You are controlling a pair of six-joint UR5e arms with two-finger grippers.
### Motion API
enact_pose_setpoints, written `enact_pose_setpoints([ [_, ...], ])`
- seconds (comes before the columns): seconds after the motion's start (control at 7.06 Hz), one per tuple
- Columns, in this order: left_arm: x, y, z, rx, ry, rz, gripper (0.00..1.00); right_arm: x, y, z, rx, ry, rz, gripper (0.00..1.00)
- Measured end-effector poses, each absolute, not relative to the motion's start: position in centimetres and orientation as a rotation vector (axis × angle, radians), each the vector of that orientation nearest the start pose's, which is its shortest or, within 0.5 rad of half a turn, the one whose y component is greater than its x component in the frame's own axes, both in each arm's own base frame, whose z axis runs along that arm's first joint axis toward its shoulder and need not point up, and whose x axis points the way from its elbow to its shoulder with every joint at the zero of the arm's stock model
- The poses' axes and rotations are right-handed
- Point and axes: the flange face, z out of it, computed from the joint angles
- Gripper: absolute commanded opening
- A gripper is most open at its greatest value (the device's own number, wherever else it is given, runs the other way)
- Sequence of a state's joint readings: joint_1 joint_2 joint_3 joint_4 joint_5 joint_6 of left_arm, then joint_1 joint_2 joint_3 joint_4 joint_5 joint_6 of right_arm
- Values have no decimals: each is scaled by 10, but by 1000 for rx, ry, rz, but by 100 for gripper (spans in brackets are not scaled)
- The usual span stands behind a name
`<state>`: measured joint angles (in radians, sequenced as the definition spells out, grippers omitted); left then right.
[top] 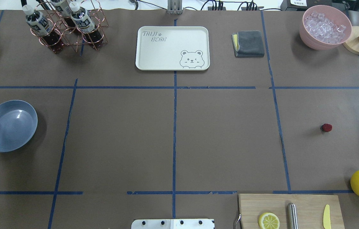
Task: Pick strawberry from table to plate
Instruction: 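Reach the left gripper to the blue plate rim and grasp it, then carry the blue plate to center with left gripper while right arm advances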
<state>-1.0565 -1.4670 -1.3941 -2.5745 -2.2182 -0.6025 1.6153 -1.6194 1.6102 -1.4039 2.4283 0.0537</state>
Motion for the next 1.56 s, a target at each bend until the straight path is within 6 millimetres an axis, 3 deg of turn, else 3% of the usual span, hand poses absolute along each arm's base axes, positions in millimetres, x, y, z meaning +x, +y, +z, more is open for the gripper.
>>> enact_pose_setpoints([
  [0.43,163,-434,685,258,906,161,0,79,-480,632,156,-856,18,100],
  [0.71,152,-434,665,200,1017,177,0,70,-489,605,198,-854,-23,100],
  [0.85,137,-447,646,186,1050,148,0,58,-495,593,208,-860,-55,100],
  [1.28,144,-516,519,163,1050,8,0,-9,-513,557,169,-889,-77,100],
  [1.42,161,-529,479,142,1071,-73,0,-33,-514,549,144,-893,-42,100],
  [1.56,196,-530,440,106,1100,-134,0,-56,-514,540,145,-894,3,100],
])
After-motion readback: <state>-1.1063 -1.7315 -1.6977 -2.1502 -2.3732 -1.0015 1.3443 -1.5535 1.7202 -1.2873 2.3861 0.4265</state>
